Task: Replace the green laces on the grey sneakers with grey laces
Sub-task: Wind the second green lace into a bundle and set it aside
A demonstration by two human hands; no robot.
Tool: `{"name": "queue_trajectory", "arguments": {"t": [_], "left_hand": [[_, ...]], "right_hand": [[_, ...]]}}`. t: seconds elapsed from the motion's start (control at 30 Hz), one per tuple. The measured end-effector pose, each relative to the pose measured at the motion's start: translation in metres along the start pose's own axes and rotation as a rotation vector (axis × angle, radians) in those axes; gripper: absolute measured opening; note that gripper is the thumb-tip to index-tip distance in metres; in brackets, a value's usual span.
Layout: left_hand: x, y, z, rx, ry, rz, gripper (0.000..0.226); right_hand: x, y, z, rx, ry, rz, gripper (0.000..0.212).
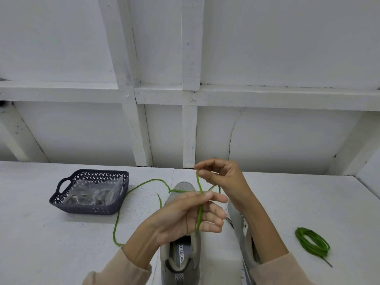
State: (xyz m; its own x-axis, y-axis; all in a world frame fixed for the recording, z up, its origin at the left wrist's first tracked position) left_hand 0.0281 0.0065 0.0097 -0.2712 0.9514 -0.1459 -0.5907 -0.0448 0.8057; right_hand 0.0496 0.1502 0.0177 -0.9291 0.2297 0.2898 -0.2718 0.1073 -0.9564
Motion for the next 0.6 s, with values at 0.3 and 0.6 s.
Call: {"name": "queue_trajectory", "arguments": {"t": [0.3,0.6], "left_hand": [[0.005,0.017,-0.007,-0.056,-0.124,0.162,0.037],[0.018,0.037,-0.055,0.015,-0.018,0.267,0.048]], "right_hand": [[-0.016,0.014,0.009,-0.142,-0.127,0.198,0.029],[-0.065,0.013,0.022,-0.643,-0.618,0.177,0.016]]}}
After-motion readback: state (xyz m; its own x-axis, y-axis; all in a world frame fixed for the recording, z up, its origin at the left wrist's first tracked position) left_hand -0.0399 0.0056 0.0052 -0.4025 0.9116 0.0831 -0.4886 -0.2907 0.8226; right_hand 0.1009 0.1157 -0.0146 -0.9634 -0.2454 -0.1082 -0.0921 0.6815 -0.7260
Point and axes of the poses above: each hand's wrist, its own x-axis towards the middle knuckle, its own z-axis out of the palm, y = z × x, the point moved 2 cm from there along x, towards the middle knuckle, and after that the axes turned 2 degrees about -x, right-handed, at the moved point
